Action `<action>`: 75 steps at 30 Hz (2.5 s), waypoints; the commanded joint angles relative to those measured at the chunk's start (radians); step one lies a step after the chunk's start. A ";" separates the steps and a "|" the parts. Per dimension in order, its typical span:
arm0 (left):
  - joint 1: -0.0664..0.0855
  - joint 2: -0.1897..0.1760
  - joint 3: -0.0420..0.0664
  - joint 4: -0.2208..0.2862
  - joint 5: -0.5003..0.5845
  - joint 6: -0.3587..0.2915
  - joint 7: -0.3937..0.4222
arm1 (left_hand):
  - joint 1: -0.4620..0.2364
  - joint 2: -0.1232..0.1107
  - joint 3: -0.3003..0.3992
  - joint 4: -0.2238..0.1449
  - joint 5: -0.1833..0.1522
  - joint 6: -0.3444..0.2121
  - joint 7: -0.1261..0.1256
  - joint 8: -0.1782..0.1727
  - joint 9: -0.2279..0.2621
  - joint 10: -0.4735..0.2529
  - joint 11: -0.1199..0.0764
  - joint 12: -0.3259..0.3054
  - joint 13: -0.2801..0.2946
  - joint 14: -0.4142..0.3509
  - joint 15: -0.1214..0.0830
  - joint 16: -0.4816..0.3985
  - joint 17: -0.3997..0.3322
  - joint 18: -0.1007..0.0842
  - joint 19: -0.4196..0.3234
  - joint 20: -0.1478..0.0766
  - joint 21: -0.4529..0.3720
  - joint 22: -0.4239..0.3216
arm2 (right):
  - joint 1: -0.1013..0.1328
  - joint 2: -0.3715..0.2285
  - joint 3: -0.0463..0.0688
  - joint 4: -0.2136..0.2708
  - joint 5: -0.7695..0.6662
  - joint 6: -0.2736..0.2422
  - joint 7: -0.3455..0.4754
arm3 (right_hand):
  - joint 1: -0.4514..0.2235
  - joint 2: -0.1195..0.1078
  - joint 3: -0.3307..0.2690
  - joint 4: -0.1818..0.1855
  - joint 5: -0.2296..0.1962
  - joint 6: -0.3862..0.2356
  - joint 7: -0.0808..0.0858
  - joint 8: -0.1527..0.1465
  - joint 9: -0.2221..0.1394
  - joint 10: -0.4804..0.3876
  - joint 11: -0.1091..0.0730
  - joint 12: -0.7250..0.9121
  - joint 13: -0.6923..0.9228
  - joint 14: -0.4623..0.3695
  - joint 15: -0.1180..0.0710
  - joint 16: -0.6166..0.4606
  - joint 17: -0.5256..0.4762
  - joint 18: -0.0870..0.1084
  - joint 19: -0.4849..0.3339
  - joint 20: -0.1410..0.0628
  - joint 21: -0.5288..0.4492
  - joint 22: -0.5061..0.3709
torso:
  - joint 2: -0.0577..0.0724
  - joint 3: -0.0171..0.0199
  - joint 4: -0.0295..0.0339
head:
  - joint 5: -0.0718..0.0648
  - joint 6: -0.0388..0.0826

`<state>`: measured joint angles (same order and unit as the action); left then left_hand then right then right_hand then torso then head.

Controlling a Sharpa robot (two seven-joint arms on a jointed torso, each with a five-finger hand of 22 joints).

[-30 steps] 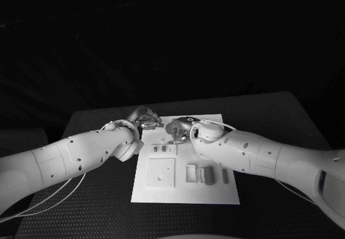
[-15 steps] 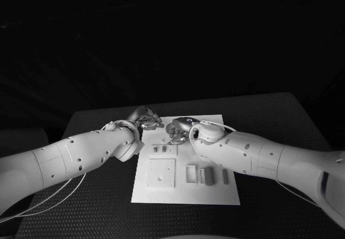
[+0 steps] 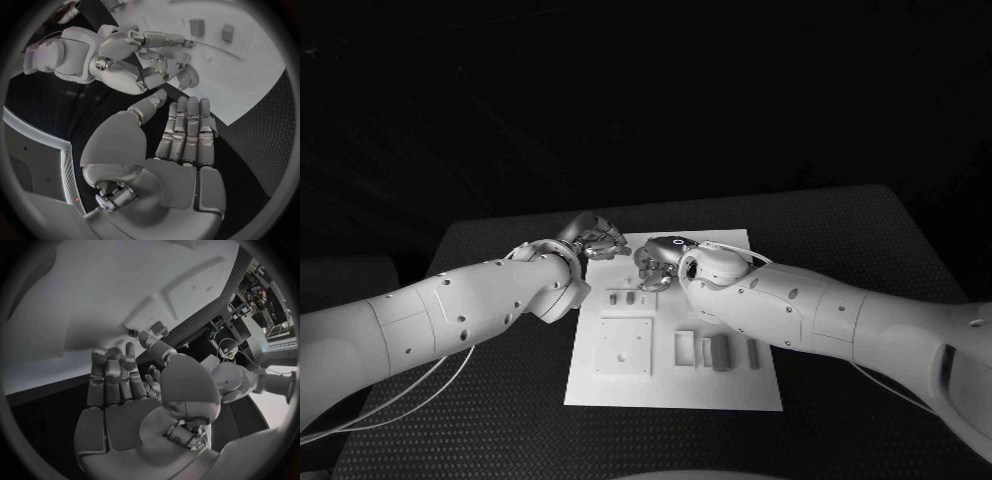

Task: Assemble the parts on the task board

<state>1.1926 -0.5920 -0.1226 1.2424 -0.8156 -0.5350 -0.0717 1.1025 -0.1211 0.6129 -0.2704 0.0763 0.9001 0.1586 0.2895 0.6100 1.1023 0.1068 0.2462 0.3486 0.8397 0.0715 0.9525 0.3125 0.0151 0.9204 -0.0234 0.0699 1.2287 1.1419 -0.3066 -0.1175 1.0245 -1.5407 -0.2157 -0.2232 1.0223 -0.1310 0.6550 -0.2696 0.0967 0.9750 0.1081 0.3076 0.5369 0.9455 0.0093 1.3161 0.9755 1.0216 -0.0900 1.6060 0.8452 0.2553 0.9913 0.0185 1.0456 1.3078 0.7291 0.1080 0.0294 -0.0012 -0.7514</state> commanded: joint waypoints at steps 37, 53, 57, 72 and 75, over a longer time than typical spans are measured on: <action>0.002 0.002 0.000 -0.001 0.006 0.004 0.010 | -0.005 0.008 0.002 0.006 -0.002 -0.007 0.004 -0.002 -0.003 0.005 0.001 -0.007 -0.002 0.002 0.004 -0.009 0.002 -0.002 0.003 -0.001 -0.003 -0.003 | -0.015 0.018 -0.016 -0.039 -0.040 -0.003 -0.006 | 0.011 0.064 0.002 -0.013 -0.002 0.034 0.001 0.009 0.006 -0.002 -0.007 0.001 0.000 -0.002 -0.005 0.003 -0.001 0.007 -0.007 0.002 0.000 0.015 | -0.001 0.0007 -0.0004 | 0.009 -0.005; 0.002 0.004 0.000 -0.005 0.006 0.006 0.008 | -0.006 0.009 0.002 0.006 -0.002 -0.010 0.005 -0.002 -0.004 0.002 0.002 -0.009 -0.004 0.000 0.005 -0.010 0.002 -0.002 0.000 0.000 -0.004 -0.004 | -0.015 0.014 -0.016 -0.038 -0.035 -0.006 -0.007 | 0.006 0.070 -0.003 -0.016 -0.002 0.033 0.001 0.009 0.007 -0.001 -0.007 0.001 0.000 -0.002 -0.006 0.003 -0.002 0.007 -0.008 0.003 0.001 0.015 | 0.000 0.0011 -0.0007 | 0.006 -0.003; 0.002 0.004 0.000 -0.005 0.008 0.007 0.010 | -0.006 0.009 0.001 0.006 -0.002 -0.011 0.006 -0.002 -0.005 0.002 0.002 -0.009 -0.004 -0.001 0.005 -0.011 0.003 -0.003 0.000 0.000 -0.004 -0.005 | -0.015 0.013 -0.016 -0.040 -0.050 -0.004 -0.012 | 0.008 0.054 -0.003 -0.017 -0.002 0.026 0.003 0.004 0.005 -0.002 -0.005 0.000 -0.001 -0.003 -0.005 0.002 -0.002 0.007 -0.009 0.002 0.000 0.015 | -0.001 0.0011 -0.0008 | 0.005 -0.003; 0.002 0.002 0.000 -0.005 0.010 0.008 0.012 | -0.006 0.009 0.001 0.006 -0.002 -0.013 0.007 -0.003 -0.006 0.000 0.003 -0.011 -0.005 -0.002 0.006 -0.012 0.003 -0.003 -0.002 0.000 -0.004 -0.005 | -0.015 0.000 -0.016 -0.040 -0.110 0.008 -0.030 | 0.025 0.029 0.000 -0.019 -0.001 0.015 0.009 -0.004 0.002 -0.008 0.000 -0.002 -0.001 -0.007 0.000 0.001 -0.002 0.007 -0.013 0.002 -0.002 0.014 | 0.000 0.0007 -0.0005 | 0.003 0.000; 0.002 0.001 0.000 -0.005 0.010 0.007 0.012 | -0.006 0.009 0.001 0.006 -0.002 -0.013 0.007 -0.003 -0.006 0.000 0.003 -0.011 -0.005 -0.002 0.006 -0.012 0.003 -0.003 -0.002 0.000 -0.004 -0.006 | -0.015 -0.002 -0.016 -0.038 -0.111 0.008 -0.032 | 0.026 0.029 0.000 -0.018 -0.001 0.016 0.008 -0.003 0.002 -0.008 0.000 -0.002 0.000 -0.007 0.000 0.001 -0.002 0.007 -0.013 0.002 -0.002 0.014 | 0.000 0.0007 -0.0005 | 0.003 0.000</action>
<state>1.1927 -0.5916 -0.1229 1.2355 -0.8109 -0.5331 -0.0716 1.0986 -0.1171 0.6129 -0.2704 0.0763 0.8929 0.1658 0.2895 0.6053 1.1023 0.1068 0.2421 0.3452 0.8397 0.0715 0.9440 0.3139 0.0151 0.9204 -0.0234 0.0699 1.2244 1.1317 -0.3001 -0.1292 0.9949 -1.6201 -0.2365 -0.2280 1.0467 -0.0964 0.6555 -0.2843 0.0966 0.9814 0.1019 0.3077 0.5378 0.9458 0.0088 1.3161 0.9763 1.0185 -0.0907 1.6060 0.8440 0.2551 0.9861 0.0235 1.0456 1.3077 0.7284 0.1086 0.0288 0.0024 -0.7519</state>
